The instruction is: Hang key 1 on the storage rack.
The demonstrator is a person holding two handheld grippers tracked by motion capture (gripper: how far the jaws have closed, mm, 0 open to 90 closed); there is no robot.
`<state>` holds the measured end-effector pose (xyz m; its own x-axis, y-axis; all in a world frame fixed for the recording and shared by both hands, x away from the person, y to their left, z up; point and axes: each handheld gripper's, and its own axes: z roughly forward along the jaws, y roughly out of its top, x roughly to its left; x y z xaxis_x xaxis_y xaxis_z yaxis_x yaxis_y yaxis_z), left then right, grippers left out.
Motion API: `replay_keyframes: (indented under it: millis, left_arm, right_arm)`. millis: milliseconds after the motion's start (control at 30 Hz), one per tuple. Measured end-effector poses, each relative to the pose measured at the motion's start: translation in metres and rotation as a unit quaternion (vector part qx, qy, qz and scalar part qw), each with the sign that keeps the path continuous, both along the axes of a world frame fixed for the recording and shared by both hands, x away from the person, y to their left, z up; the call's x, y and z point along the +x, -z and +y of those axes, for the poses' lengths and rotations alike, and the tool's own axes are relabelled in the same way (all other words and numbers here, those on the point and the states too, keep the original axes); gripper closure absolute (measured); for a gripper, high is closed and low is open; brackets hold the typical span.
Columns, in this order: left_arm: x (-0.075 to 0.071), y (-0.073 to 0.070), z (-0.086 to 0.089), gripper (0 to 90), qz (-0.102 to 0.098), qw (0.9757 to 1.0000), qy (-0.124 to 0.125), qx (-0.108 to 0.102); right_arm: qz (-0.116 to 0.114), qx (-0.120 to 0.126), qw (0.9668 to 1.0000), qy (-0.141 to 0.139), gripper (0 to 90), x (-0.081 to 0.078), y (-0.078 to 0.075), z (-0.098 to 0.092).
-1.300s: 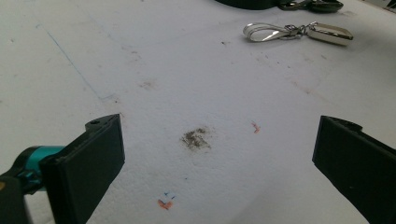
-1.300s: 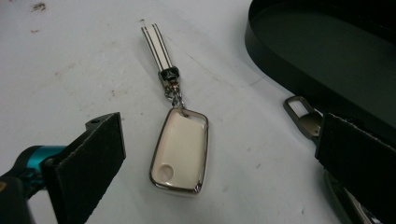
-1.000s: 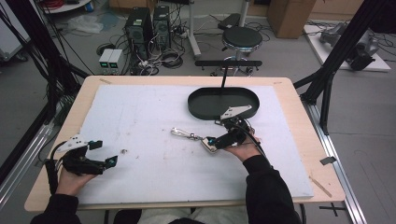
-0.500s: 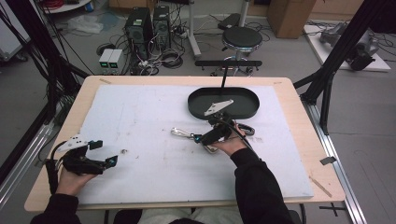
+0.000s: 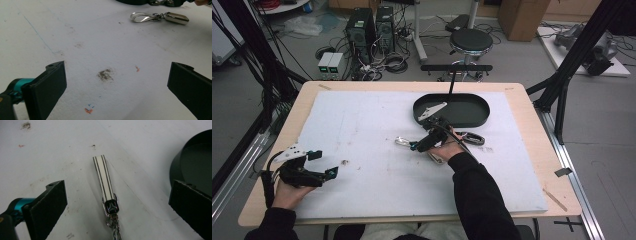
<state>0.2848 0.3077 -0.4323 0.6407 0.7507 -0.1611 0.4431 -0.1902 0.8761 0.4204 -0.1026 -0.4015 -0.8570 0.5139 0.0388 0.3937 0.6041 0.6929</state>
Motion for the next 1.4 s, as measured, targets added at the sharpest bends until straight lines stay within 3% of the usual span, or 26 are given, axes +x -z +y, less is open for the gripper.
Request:
replay_keyframes:
  millis: [400,500,667,767,1033,1267,1300,1400]
  left_arm:
    - [0.001,0.0,0.0,2.7,0.001,1.0,0.002,-0.001]
    - [0.001,0.001,0.0,2.7,0.001,1.0,0.004,0.001]
    - [0.001,0.001,0.0,2.7,0.002,1.0,0.004,0.001]
    - [0.001,0.001,0.0,2.7,0.002,1.0,0.004,0.002]
    - [0.001,0.001,-0.001,2.7,0.003,1.0,0.006,0.002]
    - [0.001,0.001,-0.001,2.7,0.005,1.0,0.006,0.002]
    - [0.001,0.001,-0.001,2.7,0.005,1.0,0.007,0.002]
    - [0.001,0.001,-0.001,2.7,0.005,1.0,0.007,0.001]
  right_arm:
    - [0.024,-0.041,0.9985,-0.028,1.5,0.014,0.014,0.031]
    - [0.027,-0.053,0.9971,-0.047,4.8,0.016,0.018,0.036]
    - [0.049,-0.063,0.9952,-0.057,14.3,0.019,0.022,0.038]
    - [0.051,-0.068,0.9946,-0.059,17.1,0.02,0.024,0.038]
    - [0.046,-0.089,0.9916,-0.081,45.9,0.018,0.026,0.038]
    - [0.037,-0.095,0.9916,-0.08,64.7,0.017,0.025,0.038]
    - [0.028,-0.098,0.9903,-0.095,73.0,0.015,0.025,0.038]
    - [0.019,-0.103,0.9896,-0.099,74.3,0.013,0.024,0.04]
